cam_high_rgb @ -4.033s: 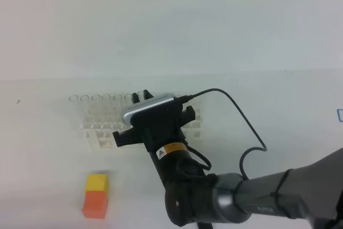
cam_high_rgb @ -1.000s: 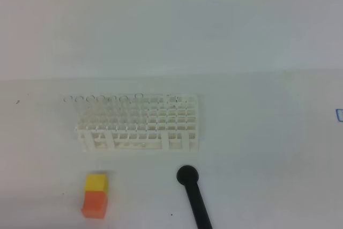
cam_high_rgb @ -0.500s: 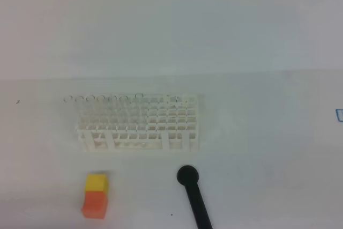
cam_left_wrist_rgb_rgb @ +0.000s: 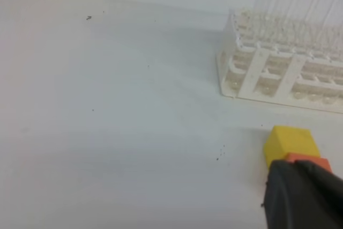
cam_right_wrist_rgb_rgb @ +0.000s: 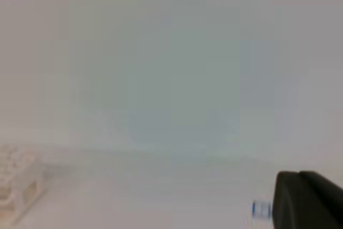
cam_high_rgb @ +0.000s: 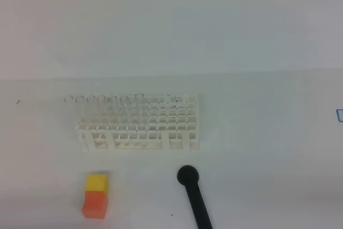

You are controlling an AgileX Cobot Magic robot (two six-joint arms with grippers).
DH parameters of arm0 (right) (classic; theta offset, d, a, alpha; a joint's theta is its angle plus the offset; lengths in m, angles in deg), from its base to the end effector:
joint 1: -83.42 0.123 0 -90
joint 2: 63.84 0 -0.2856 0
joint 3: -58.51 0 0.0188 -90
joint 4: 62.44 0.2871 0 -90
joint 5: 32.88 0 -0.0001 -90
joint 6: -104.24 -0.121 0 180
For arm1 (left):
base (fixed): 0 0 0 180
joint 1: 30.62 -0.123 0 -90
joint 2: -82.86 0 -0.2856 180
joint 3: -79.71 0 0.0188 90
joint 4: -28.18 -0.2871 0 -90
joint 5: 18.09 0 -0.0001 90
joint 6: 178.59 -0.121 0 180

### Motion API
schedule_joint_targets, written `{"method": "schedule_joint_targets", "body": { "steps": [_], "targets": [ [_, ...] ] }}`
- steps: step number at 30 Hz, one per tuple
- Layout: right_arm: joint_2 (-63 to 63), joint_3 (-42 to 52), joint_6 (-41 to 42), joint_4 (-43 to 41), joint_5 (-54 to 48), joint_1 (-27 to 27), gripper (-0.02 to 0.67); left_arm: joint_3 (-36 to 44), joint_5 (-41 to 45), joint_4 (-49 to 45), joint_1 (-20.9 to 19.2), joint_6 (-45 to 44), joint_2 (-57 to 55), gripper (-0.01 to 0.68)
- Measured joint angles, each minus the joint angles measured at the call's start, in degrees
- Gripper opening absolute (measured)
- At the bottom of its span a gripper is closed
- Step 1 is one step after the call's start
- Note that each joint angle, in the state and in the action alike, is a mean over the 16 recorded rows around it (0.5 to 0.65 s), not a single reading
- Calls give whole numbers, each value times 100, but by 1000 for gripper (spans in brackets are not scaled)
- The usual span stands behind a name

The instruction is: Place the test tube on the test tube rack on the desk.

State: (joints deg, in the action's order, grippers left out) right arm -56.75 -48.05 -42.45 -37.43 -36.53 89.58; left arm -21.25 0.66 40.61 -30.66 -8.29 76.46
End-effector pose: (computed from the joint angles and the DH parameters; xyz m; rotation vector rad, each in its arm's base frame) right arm 0.1159 0.0158 0.2369 -0.2065 1.4487 -0.0114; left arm 0.1181 -0.0083 0.1676 0.0155 1.8115 -0.0881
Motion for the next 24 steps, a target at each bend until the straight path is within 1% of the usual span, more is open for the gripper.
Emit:
{"method": "schedule_joint_targets", "body": {
  "steps": [5,9,17,24],
  "targets": [
    [-2,215,-1448,-830,-622,-186,-1,0,0,0,0,1,0,-1],
    [-2,344,-2189,-1364,-1139,-244,-1,0,0,0,0,1,0,-1],
    [-2,501,-2760,-1929,-1608,-252,-1,12,-5,0,-1,-2,7,-1],
    [-2,508,-2883,-2125,-1696,-252,-1,12,-5,0,-1,-4,7,-1]
  ]
}}
